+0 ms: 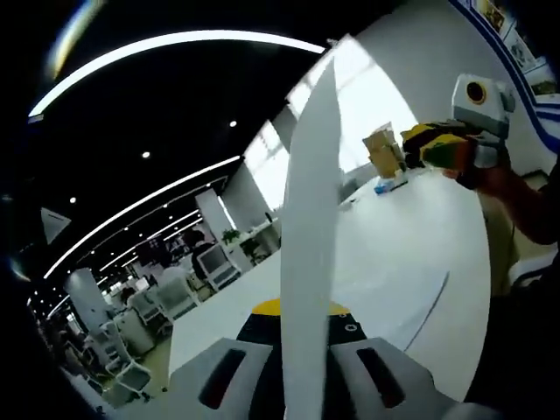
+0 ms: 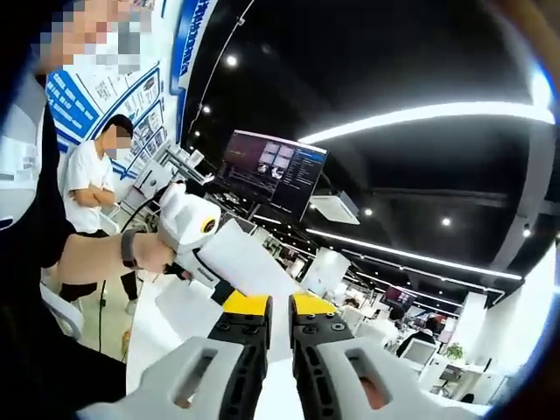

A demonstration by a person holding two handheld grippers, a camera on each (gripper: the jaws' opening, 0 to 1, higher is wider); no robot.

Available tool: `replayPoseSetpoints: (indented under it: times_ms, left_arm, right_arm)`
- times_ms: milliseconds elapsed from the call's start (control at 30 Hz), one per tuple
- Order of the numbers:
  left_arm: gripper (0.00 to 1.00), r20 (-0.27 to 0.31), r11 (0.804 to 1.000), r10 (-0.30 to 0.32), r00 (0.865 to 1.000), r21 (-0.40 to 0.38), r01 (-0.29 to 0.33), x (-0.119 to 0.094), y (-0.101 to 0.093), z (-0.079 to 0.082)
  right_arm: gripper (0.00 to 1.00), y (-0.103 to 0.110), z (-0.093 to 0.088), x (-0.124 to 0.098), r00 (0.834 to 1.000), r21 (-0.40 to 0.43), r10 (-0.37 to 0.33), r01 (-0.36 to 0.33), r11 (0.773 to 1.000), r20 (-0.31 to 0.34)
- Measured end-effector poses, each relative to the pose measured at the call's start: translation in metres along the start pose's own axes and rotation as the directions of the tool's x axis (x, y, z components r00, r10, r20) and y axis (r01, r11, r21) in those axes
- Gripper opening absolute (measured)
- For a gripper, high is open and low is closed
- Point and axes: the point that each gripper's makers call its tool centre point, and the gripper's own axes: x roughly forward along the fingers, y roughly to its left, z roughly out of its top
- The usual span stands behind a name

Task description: Organize the stack of printing papers by aligning and flattening the scattered papers on the table

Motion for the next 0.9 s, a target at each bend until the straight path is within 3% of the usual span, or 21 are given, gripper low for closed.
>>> replayPoseSetpoints:
  times_ms: [567, 833, 900]
  left_arm:
    - [0.06, 0.073, 0.989, 0.072, 0.995, -0.135, -0.062, -0.02, 0.023, -0.005]
    - [0.06, 0.136, 0.976, 0.117, 0.984, -0.2, -0.088, -0.029, 0.035, -0.002]
    - [0.06, 0.169, 0.97, 0.14, 0.976, -0.22, -0.101, -0.032, 0.04, 0.0]
  right_arm:
    - [0.11, -0.015, -0.013, -0.017, 0.999, 0.024, -0.044, 0.044, 0.999, -0.033]
    - [0.13, -0.021, -0.023, -0.023, 0.997, 0.04, -0.06, 0.063, 0.997, -0.056]
    - [0.13, -0.022, -0.025, -0.024, 0.996, 0.045, -0.064, 0.067, 0.997, -0.06]
